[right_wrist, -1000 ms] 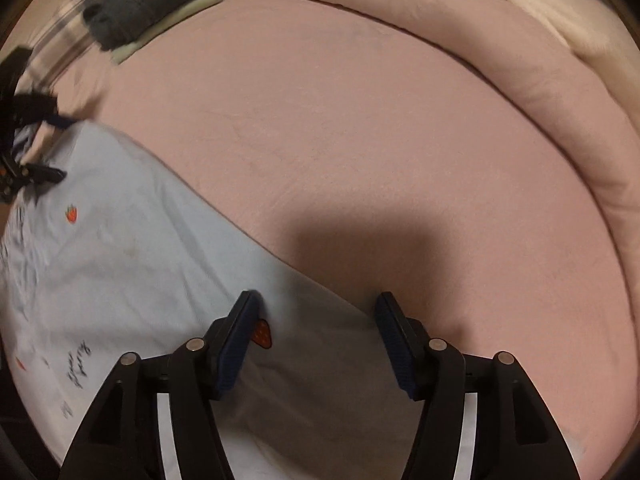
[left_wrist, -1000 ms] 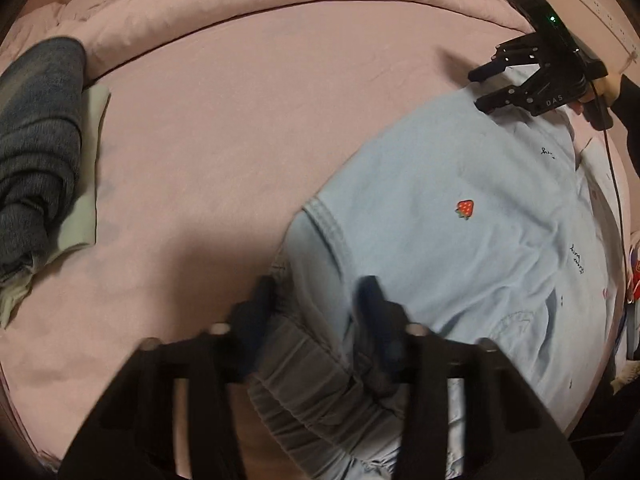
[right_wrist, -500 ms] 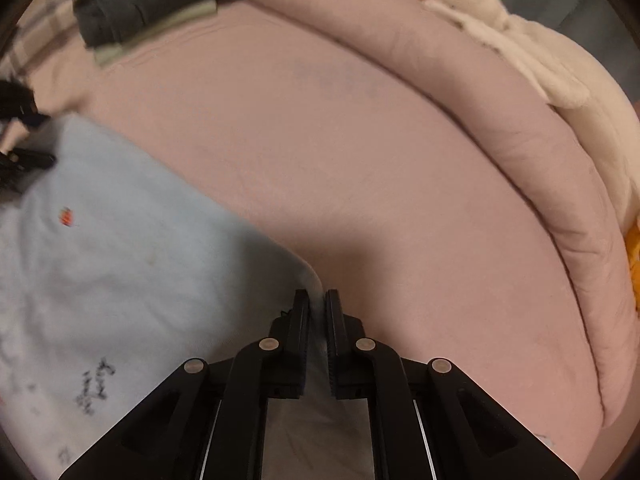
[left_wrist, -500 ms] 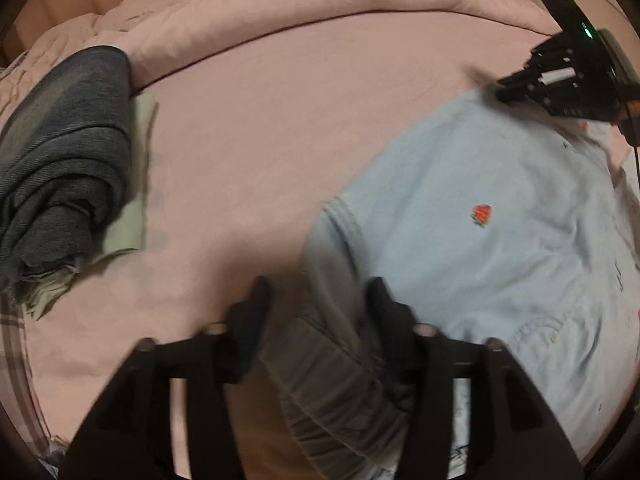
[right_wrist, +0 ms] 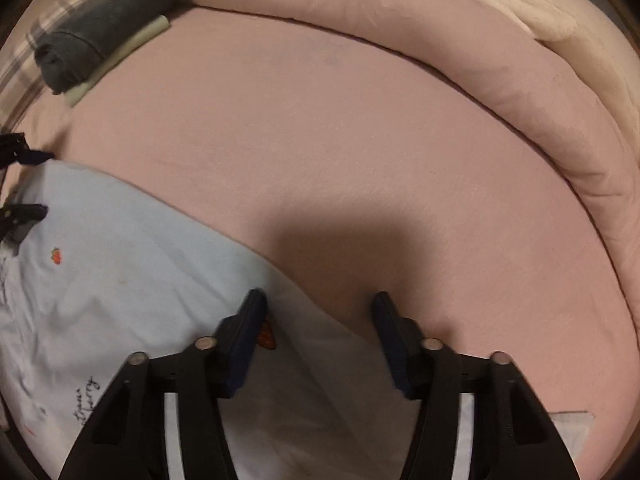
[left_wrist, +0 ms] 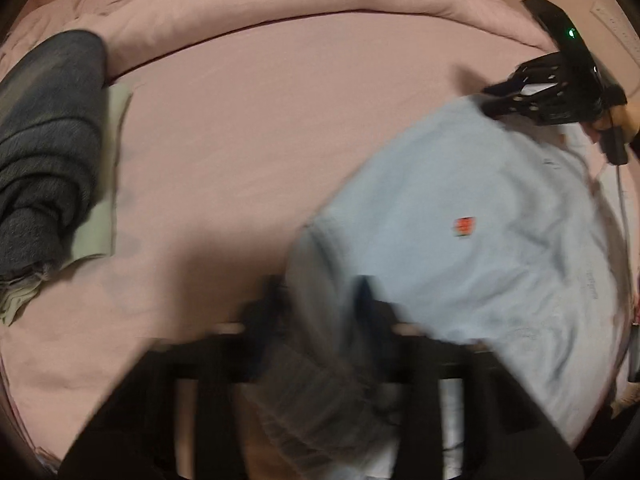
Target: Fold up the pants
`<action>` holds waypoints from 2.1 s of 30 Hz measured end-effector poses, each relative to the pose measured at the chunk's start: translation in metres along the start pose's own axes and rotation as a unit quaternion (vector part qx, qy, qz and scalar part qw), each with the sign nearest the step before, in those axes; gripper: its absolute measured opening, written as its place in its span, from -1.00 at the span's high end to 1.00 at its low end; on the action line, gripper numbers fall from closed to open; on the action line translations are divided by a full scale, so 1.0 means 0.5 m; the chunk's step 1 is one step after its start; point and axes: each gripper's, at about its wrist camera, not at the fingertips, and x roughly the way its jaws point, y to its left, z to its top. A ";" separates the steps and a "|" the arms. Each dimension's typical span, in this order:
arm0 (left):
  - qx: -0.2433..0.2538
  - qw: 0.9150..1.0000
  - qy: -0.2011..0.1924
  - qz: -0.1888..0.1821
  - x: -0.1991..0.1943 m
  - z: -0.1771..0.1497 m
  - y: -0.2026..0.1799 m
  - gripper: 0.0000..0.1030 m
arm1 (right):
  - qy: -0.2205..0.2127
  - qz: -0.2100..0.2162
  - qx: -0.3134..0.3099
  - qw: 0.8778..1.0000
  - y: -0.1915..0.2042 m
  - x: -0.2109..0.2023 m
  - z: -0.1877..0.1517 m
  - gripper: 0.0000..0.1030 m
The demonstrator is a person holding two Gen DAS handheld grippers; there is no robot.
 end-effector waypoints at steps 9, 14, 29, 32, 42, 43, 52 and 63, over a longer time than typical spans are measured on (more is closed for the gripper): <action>0.093 0.983 -0.075 0.140 -0.091 -0.022 -0.109 0.54 | -0.090 -0.062 -0.032 0.993 0.124 -0.155 -0.100 0.87; 0.141 0.955 -0.151 0.212 -0.200 -0.086 -0.173 0.55 | -0.167 -0.092 -0.023 0.981 0.100 -0.326 -0.125 0.87; 0.330 0.900 -0.127 0.256 -0.169 -0.430 -0.256 0.55 | -0.124 -0.067 -0.117 0.983 0.297 -0.343 -0.398 0.87; 0.346 0.889 -0.119 0.277 -0.138 -0.448 -0.277 0.57 | -0.081 -0.066 -0.124 0.987 0.326 -0.270 -0.428 0.87; 0.330 0.889 -0.143 0.283 -0.175 -0.484 -0.284 0.65 | -0.087 -0.065 -0.100 0.989 0.308 -0.271 -0.418 0.87; 0.335 0.887 -0.140 0.284 -0.171 -0.491 -0.289 0.65 | -0.080 -0.067 -0.102 0.989 0.307 -0.259 -0.418 0.87; 0.333 0.889 -0.136 0.282 -0.186 -0.505 -0.291 0.53 | -0.066 -0.060 -0.071 0.993 0.306 -0.232 -0.449 0.84; 0.093 0.967 -0.162 0.175 -0.285 -0.410 -0.205 0.09 | -0.156 0.037 0.042 0.986 0.264 -0.314 -0.408 0.78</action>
